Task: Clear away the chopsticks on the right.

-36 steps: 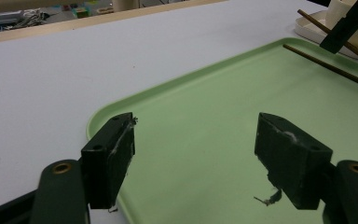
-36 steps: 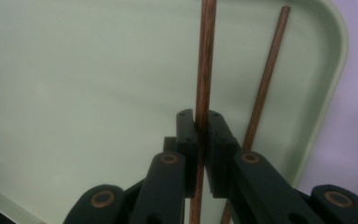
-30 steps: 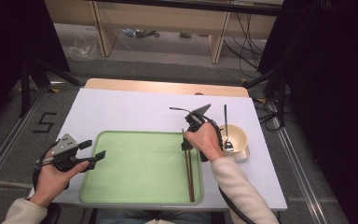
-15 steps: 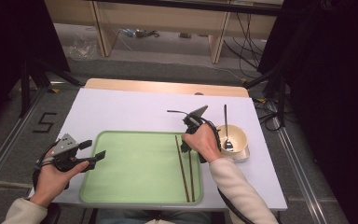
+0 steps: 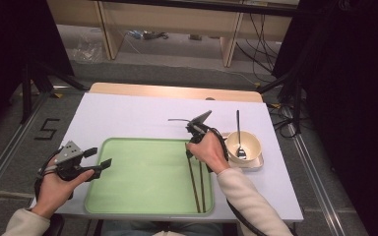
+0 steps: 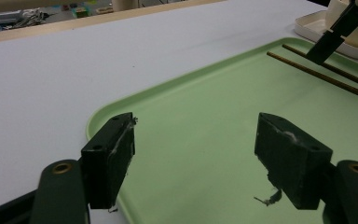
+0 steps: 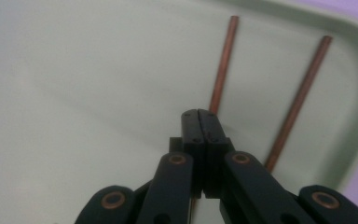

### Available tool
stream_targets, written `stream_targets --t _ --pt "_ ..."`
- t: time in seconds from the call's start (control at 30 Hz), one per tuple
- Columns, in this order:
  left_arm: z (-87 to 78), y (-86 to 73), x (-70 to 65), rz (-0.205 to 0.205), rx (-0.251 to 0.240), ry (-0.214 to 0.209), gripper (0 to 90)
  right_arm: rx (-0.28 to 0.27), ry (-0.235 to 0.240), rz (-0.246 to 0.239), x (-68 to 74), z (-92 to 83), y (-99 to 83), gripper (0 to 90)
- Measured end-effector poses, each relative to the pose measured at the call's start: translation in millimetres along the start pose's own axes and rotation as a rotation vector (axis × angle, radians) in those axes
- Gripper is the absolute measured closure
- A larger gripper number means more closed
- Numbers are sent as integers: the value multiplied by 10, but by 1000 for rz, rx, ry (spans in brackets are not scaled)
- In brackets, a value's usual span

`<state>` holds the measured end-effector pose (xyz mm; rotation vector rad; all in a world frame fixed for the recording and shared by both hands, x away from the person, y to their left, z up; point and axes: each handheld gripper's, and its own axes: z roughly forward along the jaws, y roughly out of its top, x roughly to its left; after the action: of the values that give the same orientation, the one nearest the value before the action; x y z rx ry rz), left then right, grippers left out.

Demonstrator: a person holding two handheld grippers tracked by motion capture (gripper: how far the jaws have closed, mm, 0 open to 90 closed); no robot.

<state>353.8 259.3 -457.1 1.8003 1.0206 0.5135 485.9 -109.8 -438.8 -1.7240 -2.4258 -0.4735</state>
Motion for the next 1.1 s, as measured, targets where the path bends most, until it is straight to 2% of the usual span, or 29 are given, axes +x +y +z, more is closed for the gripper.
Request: stream_targets --t 0.13,0.17,0.3,0.33,0.37,0.4,0.47,0.5,0.53,0.57,0.63,0.67,0.73,0.8,0.83,0.87,0.93,1.03,1.07,1.1 --pt "-1 0 0 1 0 0 286 9 -9 -20 65 87 3 900" --pt "-1 -1 1 1 0 0 286 1 -17 -50 67 107 4 900" --pt "-3 -1 2 0 -1 -1 286 36 -37 -38 80 182 1 900" --pt "-3 -1 2 -1 -1 -1 286 27 -42 -44 71 187 2 900" --pt "-3 -2 2 0 -1 -1 286 26 -45 -65 52 188 5 900" --pt "-3 -2 2 -1 -1 -1 286 10 -68 -96 24 185 11 900" --pt "-4 -1 0 0 -1 0 286 39 -63 -16 41 163 6 900" --pt "-2 -2 -3 -6 -1 0 286 45 -64 -12 35 157 7 900" --pt "-2 -3 -2 -7 -2 0 286 23 -72 -81 -16 168 12 900" --pt "-2 -3 -2 -8 -2 0 286 16 -83 -91 -31 169 12 900" --pt "-5 -1 2 0 -1 0 286 56 -79 -19 4 144 4 900" --pt "-4 -1 1 -1 -2 0 286 37 -86 -58 -32 151 7 900" --pt "-2 -3 0 -8 -3 -1 286 61 -87 -9 -10 138 0 900" --pt "-3 -3 -1 -8 -3 0 286 67 -99 -29 -29 130 2 900" --pt "-4 -3 -1 -9 -3 0 286 70 -97 -6 -20 130 -2 900" --pt "-3 -3 -2 -9 -3 0 286 57 -105 -5 -23 139 -9 900" --pt "-6 -1 -1 -3 -2 -1 286 76 -115 -24 -45 122 -3 900" --pt "-6 -1 2 -1 -3 -1 286 66 -131 3 -51 121 -11 900" --pt "-3 -3 0 -9 -4 0 286 86 -127 -17 -70 107 -5 900" --pt "-3 -3 0 -8 -2 0 286 90 -127 3 -67 103 -6 900"
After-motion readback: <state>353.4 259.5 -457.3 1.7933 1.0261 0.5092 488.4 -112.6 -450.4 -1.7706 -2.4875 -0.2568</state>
